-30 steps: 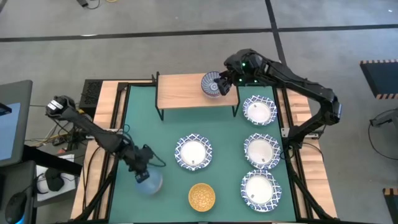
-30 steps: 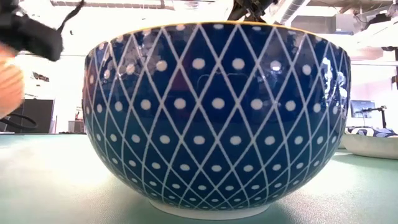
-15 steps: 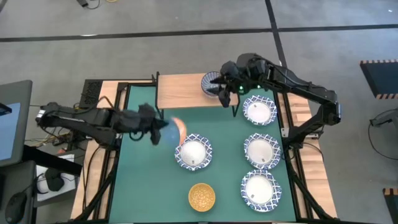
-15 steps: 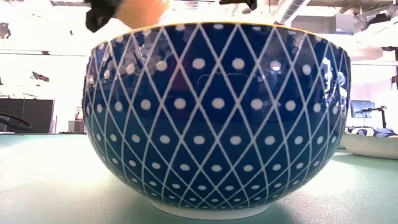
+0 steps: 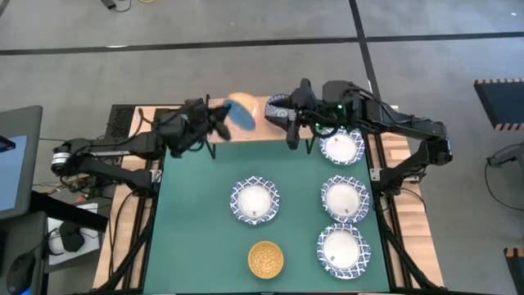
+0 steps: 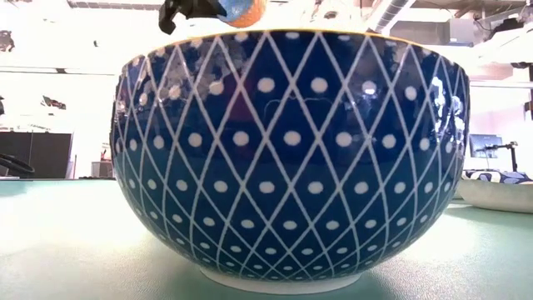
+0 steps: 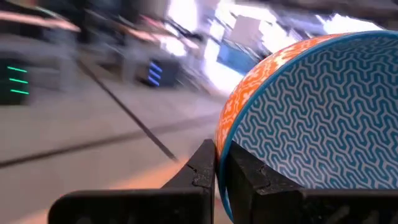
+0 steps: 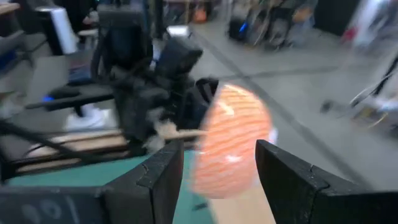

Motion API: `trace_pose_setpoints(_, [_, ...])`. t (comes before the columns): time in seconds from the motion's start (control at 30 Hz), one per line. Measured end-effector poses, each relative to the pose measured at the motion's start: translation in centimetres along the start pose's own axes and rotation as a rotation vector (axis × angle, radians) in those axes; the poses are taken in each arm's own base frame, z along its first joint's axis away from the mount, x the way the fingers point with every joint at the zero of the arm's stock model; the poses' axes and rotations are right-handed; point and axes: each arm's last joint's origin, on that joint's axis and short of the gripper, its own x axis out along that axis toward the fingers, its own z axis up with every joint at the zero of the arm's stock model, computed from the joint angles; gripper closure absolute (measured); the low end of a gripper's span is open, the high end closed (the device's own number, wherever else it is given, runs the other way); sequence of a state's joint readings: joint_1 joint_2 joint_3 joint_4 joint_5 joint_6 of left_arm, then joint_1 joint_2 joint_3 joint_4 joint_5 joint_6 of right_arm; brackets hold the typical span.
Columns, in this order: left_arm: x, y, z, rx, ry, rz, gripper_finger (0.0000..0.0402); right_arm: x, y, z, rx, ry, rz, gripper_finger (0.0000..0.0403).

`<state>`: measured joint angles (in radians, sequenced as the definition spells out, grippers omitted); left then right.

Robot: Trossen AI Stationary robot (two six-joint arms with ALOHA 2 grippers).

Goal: Place and stack bowls onto a shelf
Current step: Stack the light blue bowl on top of the blue bowl on the shelf

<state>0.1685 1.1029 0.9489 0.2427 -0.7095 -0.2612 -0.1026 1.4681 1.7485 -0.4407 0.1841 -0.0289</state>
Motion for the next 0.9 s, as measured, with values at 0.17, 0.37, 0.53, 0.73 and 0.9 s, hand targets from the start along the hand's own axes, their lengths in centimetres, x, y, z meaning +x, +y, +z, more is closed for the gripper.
trace_pose_setpoints(0.17, [1.7, -0.1, -0.5, 0.019, -0.099, 0.128, 0.0397, -0.1, 0.7, 0.4, -0.212, -0.023, -0.184, 0.0178])
trace_pose_setpoints(0.37, [2.7, -0.7, -1.3, 0.096, -0.111, 0.164, 0.0397, 1.0, 1.4, 0.5, -0.342, -0.052, -0.241, 0.0178])
trace_pose_setpoints(0.53, [3.9, -2.0, -0.3, 0.158, -0.125, 0.173, 0.0397, 3.5, 1.5, -1.1, -0.427, 0.024, -0.245, 0.0178])
trace_pose_setpoints(0.73, [5.5, -3.9, 0.4, 0.426, -0.074, 0.189, 0.0397, 5.6, 1.0, -2.7, -0.481, 0.14, -0.449, 0.0178])
trace_pose_setpoints(0.9, [6.0, -4.7, 0.5, 0.517, -0.058, 0.203, 0.0397, 5.8, 0.6, -3.1, -0.506, 0.196, -0.51, 0.0178])
